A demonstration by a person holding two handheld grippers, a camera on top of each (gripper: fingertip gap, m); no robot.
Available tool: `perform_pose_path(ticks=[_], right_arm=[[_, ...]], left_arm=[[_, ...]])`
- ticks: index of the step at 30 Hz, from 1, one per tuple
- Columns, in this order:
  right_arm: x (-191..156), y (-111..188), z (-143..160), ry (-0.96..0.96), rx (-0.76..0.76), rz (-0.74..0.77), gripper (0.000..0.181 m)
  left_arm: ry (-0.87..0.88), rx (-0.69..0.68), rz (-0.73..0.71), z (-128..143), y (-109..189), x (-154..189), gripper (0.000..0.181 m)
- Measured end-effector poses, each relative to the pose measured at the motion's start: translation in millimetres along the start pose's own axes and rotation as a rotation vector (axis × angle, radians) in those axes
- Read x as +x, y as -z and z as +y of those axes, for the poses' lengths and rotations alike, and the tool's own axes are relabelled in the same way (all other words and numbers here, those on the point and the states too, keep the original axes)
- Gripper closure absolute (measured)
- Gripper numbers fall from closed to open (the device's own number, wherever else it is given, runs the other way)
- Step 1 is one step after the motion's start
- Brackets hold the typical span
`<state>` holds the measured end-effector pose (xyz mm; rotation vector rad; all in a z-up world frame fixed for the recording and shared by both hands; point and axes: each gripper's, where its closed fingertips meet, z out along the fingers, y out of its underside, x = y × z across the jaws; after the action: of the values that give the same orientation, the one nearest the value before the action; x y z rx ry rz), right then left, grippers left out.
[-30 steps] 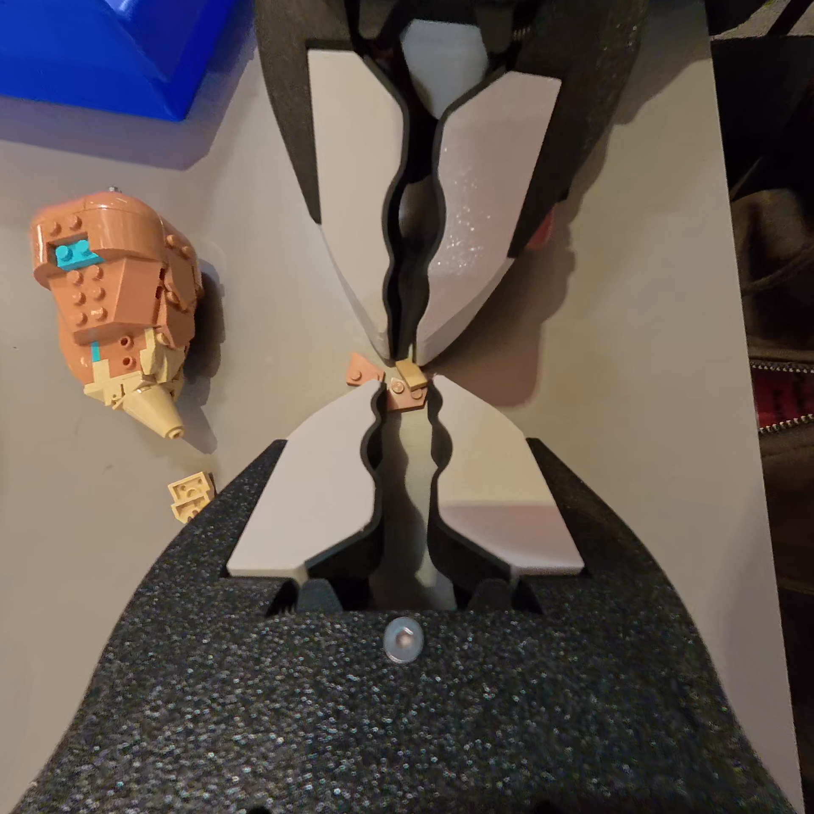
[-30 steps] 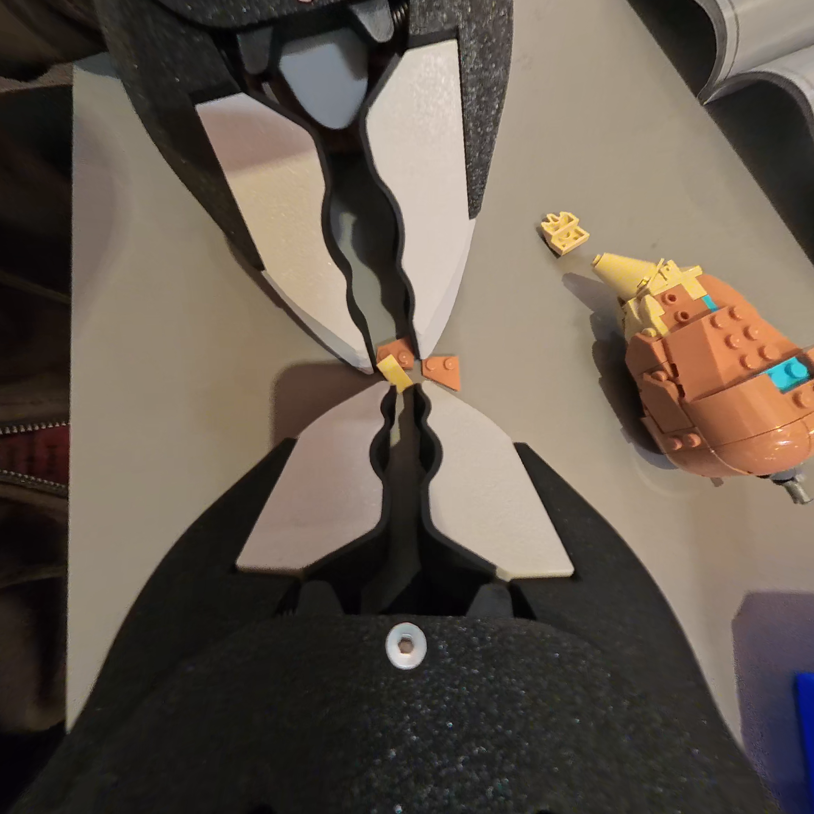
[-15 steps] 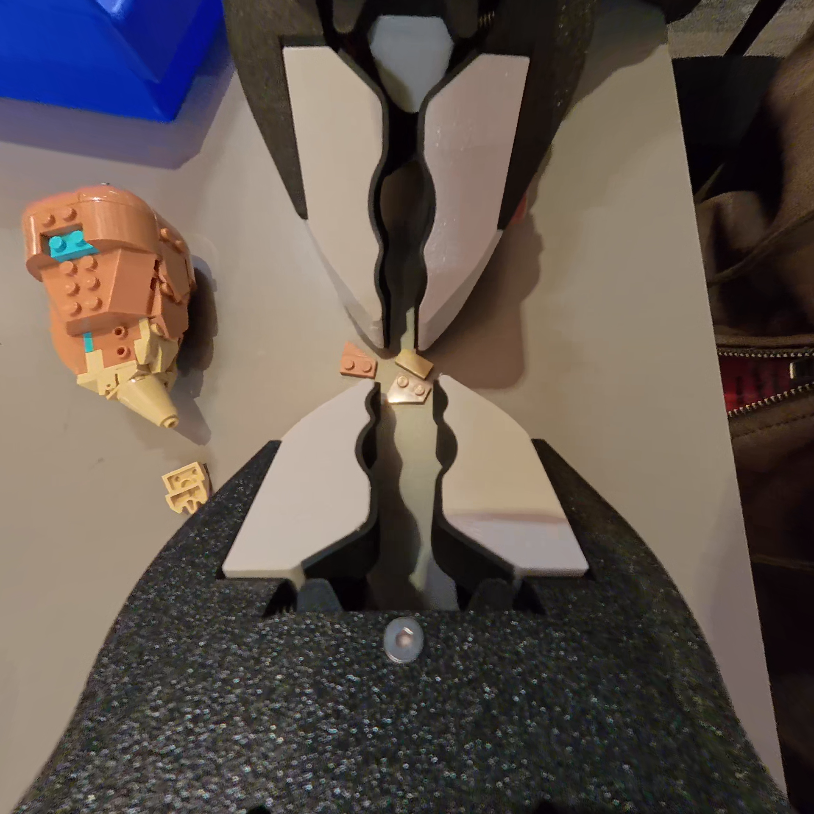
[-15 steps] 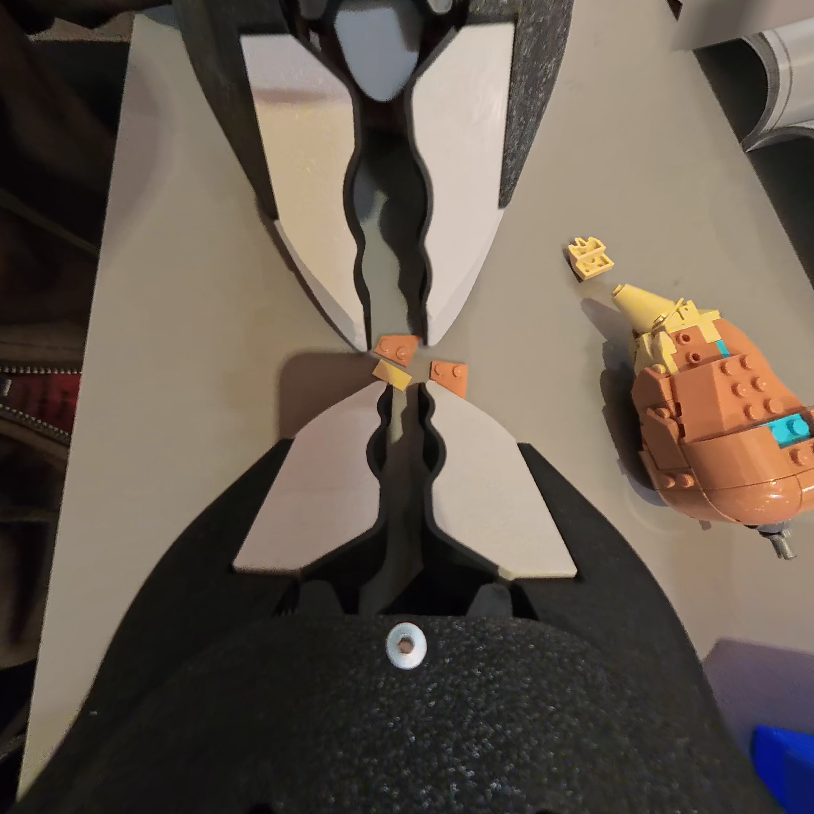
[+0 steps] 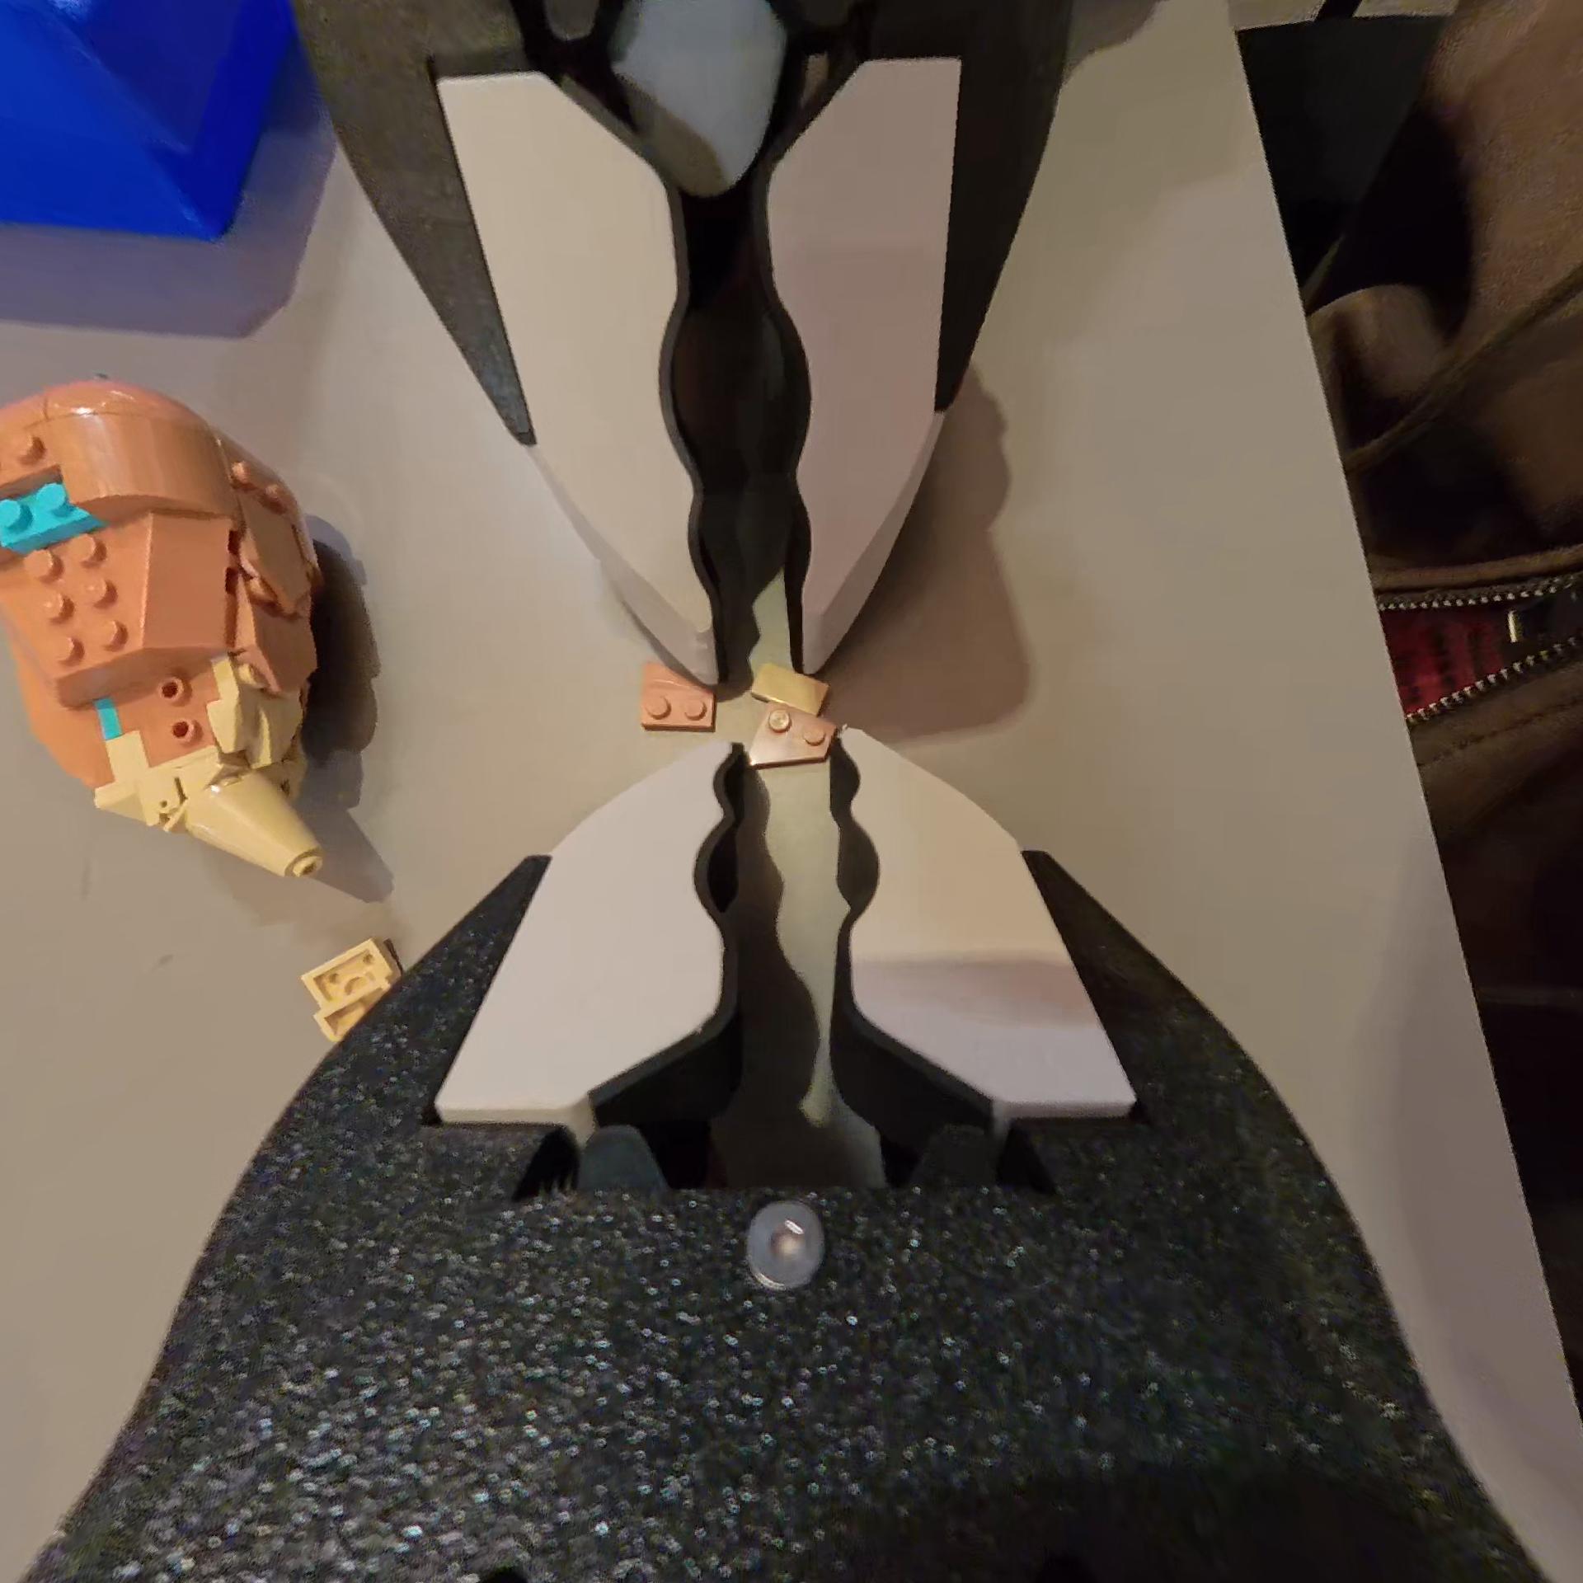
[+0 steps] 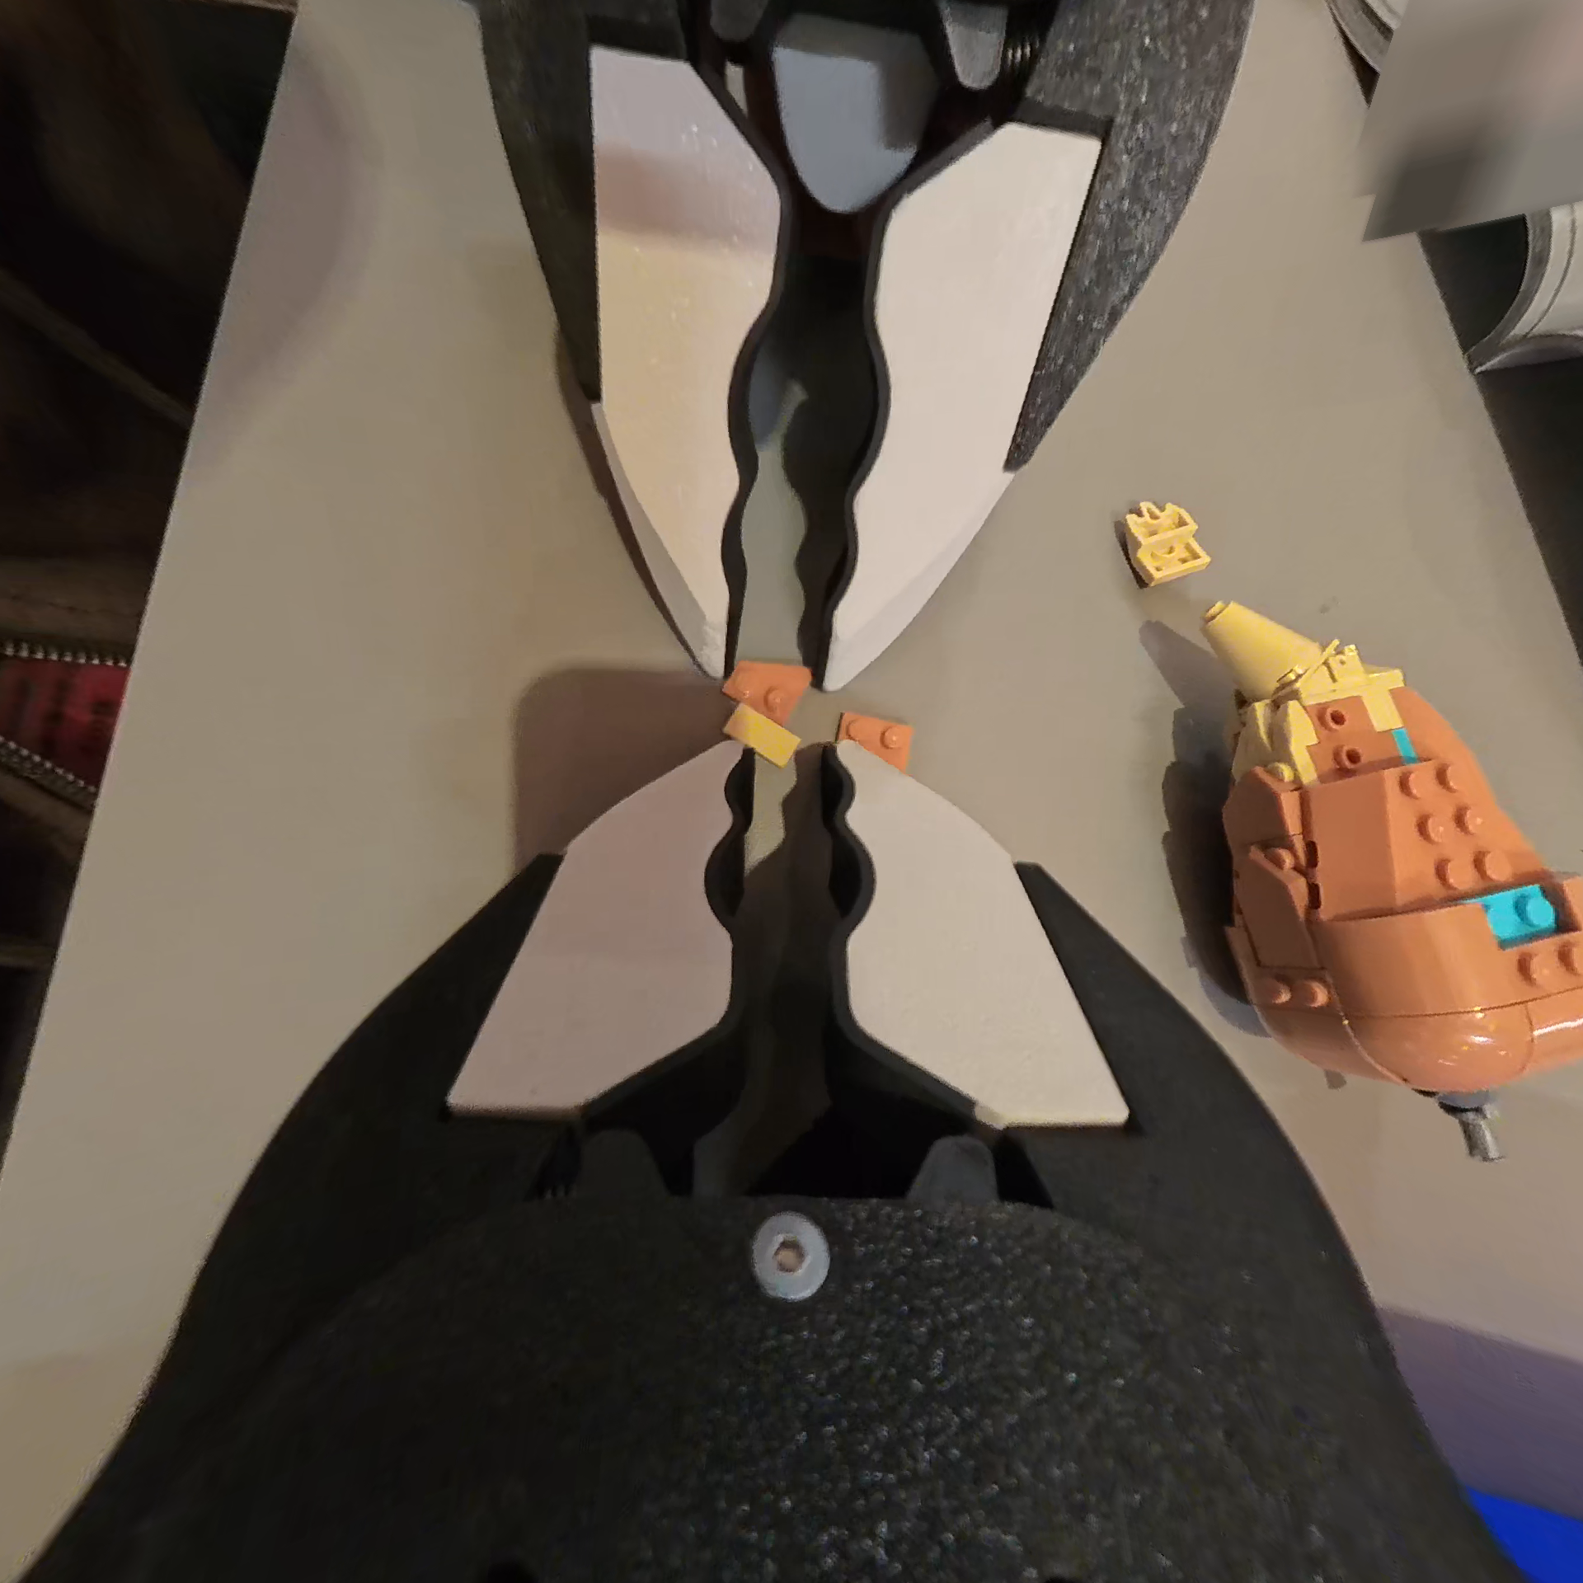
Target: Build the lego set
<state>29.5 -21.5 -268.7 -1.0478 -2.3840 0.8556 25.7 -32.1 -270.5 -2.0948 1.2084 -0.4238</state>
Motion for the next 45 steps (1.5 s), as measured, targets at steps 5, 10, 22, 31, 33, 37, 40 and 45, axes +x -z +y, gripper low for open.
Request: perform_pose_path(ticks=[5,10,22,31,33,37,40,45], right_arm=[[-1.8,0.2,-1.1,0.078,0.004,-0.013,0.164],[-8.3,0.2,-2.5,0.146,0.011,-0.039,0.166],[-10.9,1.3,-1.8,0.135,0.004,-0.036,0.167],[-9.6,0.7,-2.1,0.122,0.011,-0.038,0.166],[-8.7,0.5,-2.1,0.114,0.007,-0.033,0.166],[-9.3,-1.1,-3.6,0.106,0.009,-0.038,0.165],[-11.3,-2.4,-4.3,0.083,0.008,-0.060,0.168],[-12.7,-2.4,-3.6,0.073,-0.001,-0.059,0.172]], left_arm=[[0.000,0.001,0.015,-0.8,-0.9,0.2,0.163],[-0.014,0.002,0.023,-1.9,-1.7,2.6,0.163],[-0.022,-0.003,0.020,0.6,1.5,4.4,0.158],[-0.039,0.008,0.065,-0.4,-0.1,4.1,0.159],[-0.033,0.008,0.060,-0.4,-0.2,2.9,0.163],[-0.037,0.009,0.053,-1.0,-0.6,2.8,0.164],[-0.038,0.013,0.053,-1.2,-0.3,3.5,0.165],[-0.049,0.024,0.050,-1.6,0.8,5.0,0.165]])
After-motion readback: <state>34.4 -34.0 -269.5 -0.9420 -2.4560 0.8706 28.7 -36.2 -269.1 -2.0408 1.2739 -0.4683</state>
